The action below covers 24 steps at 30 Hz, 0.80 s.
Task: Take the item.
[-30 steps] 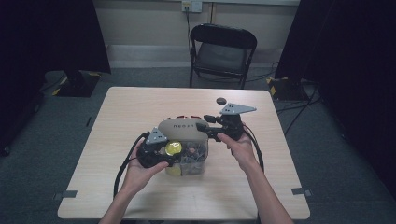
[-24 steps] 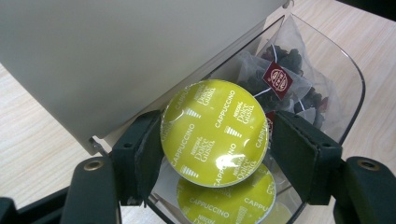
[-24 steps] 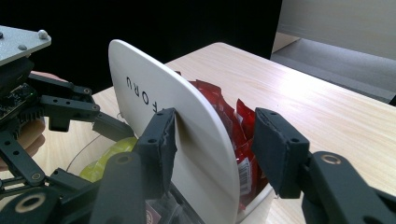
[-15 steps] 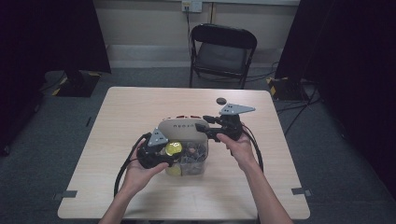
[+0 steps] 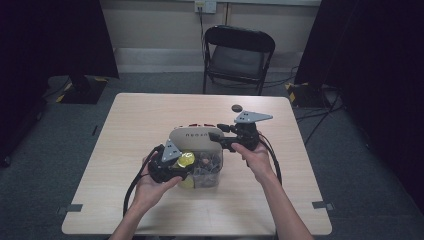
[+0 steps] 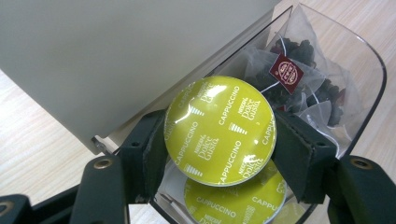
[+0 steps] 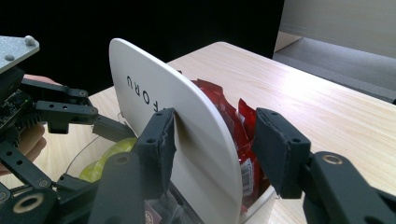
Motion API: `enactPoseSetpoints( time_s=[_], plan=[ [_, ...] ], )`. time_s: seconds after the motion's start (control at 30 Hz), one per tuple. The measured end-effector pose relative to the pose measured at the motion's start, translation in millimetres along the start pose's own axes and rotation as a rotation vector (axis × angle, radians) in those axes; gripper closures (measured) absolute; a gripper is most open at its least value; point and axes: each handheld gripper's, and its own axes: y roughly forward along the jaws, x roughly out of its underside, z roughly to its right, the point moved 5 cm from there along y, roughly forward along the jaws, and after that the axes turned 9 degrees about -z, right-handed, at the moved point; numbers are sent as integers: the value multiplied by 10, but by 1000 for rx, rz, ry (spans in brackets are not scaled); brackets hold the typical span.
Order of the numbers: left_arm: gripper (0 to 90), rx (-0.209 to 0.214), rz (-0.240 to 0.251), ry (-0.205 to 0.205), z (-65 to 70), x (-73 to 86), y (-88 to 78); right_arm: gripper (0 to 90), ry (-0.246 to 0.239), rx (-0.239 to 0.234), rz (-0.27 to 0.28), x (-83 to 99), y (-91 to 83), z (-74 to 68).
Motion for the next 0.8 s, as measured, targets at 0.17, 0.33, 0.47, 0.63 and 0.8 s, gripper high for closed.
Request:
enactPoseSetpoints(
  time_s=[0.17,0.33,0.47,0.63,0.8],
  plan=[
    [380,28,6,-26,-27,1,-11,493,1,-1,0,1,0,0],
    [380,39,16,-37,-21,0,-13,494,2,0,0,2,-5,3],
    [380,58,25,-50,-41,2,-36,494,0,2,0,-1,-7,1],
    [380,63,32,-58,-49,-5,-78,493,2,-1,1,-1,-7,2],
    [380,85,54,-61,-52,-11,-108,492,2,-2,1,-2,-2,2]
  ],
)
